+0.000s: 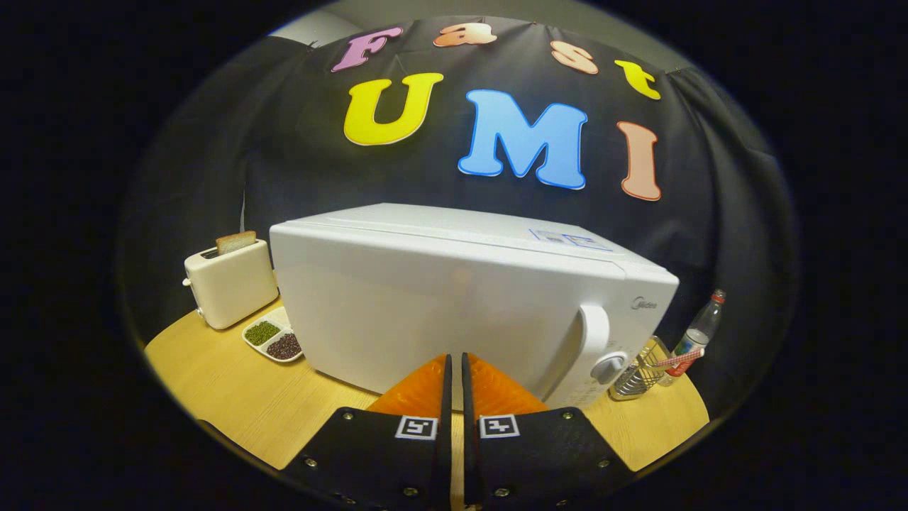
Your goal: Open the microwave, put the food inside, and close the microwave door.
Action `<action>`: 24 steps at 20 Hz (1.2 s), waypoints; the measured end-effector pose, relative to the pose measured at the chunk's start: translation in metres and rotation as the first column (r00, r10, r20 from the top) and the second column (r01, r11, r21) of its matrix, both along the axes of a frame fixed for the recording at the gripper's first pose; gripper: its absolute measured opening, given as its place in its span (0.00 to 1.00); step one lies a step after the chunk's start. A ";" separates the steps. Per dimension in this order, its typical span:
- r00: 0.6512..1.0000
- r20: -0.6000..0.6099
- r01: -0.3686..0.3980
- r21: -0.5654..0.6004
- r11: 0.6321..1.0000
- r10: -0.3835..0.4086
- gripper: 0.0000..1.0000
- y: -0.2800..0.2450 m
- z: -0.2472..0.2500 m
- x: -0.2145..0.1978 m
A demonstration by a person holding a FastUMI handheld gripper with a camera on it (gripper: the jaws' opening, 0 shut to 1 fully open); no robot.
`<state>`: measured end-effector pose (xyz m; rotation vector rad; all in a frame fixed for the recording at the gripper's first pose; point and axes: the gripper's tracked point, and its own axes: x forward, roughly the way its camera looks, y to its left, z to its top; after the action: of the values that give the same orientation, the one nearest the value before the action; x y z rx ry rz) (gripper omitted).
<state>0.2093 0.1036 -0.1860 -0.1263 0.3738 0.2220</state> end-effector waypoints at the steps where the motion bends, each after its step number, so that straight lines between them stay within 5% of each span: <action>1: 1.000 0.007 0.001 0.015 1.000 -0.001 0.13 -0.003 0.005 -0.013; 2: 1.000 0.014 0.008 0.024 1.000 -0.008 0.35 -0.007 0.010 -0.025; 4: 0.998 0.059 0.023 0.041 0.999 -0.026 0.64 -0.019 0.031 -0.048; 5: 0.996 0.083 0.030 0.055 0.998 -0.035 0.70 -0.022 0.040 -0.058; 7: 0.991 0.120 0.052 0.078 0.996 -0.061 0.97 -0.031 0.059 -0.078; 24: 0.953 0.270 0.100 0.141 0.985 -0.135 0.98 -0.057 0.132 -0.206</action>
<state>0.0033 0.0470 -0.0537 -0.0100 0.0854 0.1066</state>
